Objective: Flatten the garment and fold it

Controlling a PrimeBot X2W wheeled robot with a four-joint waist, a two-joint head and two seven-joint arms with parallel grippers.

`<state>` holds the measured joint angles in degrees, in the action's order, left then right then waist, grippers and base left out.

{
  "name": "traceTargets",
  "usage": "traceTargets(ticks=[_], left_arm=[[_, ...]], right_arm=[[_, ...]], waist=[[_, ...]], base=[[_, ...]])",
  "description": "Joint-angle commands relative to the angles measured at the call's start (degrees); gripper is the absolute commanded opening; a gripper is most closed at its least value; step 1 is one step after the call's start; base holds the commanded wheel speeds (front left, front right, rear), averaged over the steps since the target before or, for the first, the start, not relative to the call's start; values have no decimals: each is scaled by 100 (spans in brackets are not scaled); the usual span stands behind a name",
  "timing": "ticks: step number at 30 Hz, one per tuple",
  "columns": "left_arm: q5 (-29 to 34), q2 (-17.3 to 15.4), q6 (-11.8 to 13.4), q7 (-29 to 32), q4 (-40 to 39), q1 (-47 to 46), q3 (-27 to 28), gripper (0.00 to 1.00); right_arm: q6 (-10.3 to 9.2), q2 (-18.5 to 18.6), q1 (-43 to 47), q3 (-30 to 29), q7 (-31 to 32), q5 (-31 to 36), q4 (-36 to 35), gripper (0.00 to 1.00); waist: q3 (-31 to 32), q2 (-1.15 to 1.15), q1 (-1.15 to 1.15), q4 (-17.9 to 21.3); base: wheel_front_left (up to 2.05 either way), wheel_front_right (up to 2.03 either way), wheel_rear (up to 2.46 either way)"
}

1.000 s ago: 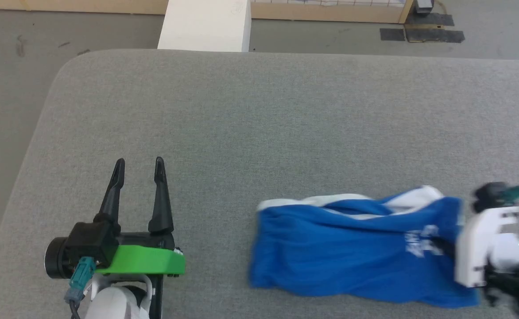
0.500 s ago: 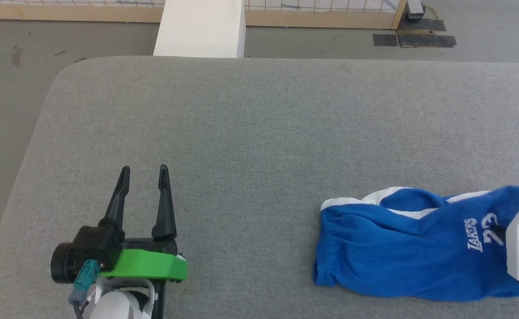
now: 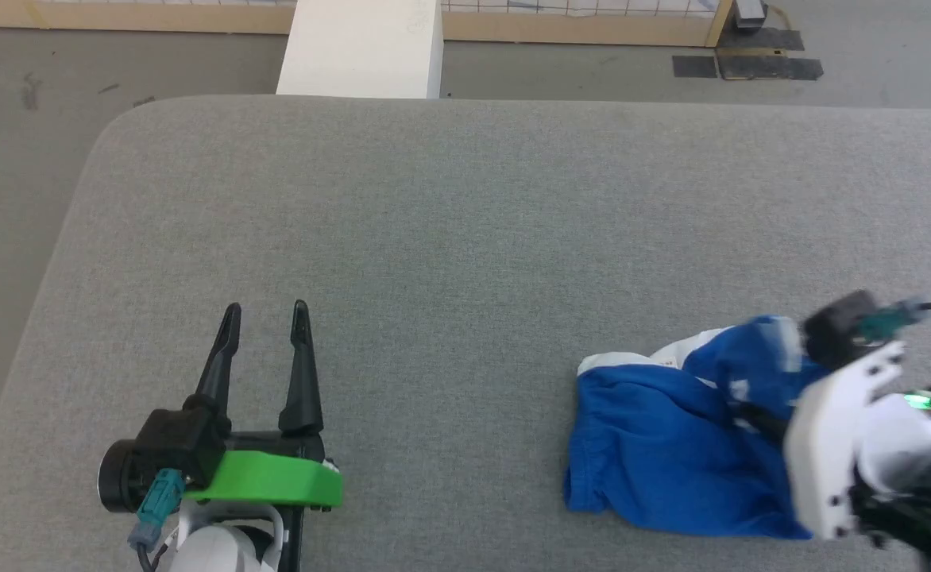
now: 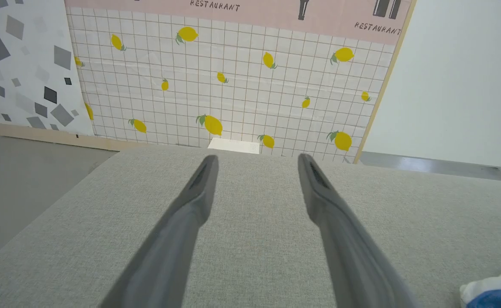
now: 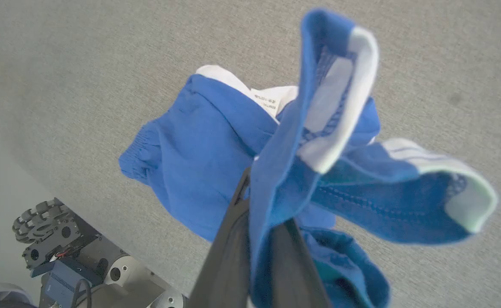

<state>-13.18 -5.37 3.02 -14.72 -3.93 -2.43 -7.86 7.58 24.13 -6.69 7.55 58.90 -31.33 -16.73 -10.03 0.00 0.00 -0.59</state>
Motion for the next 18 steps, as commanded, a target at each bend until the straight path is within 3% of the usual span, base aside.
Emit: traceTargets(ticks=[1, 10, 18], left_arm=[[-27, 18, -31, -28, 25, -61, 10, 100], [-57, 54, -66, -28, 71, -80, 17, 100], [-69, 90, -80, -28, 94, -92, 5, 100]], right_arm=[[-9, -124, -153, 178, -72, -6, -8, 0], [-9, -560, -584, 1081, -511, 229, 810, 0], [-9, -954, -811, 1319, -1031, 406, 1872, 0]], waist=[[-23, 0, 0, -26], [-99, 0, 0, -140], [-124, 0, 0, -170]], base=[[0, 0, 0], [0, 0, 0], [0, 0, 0]])
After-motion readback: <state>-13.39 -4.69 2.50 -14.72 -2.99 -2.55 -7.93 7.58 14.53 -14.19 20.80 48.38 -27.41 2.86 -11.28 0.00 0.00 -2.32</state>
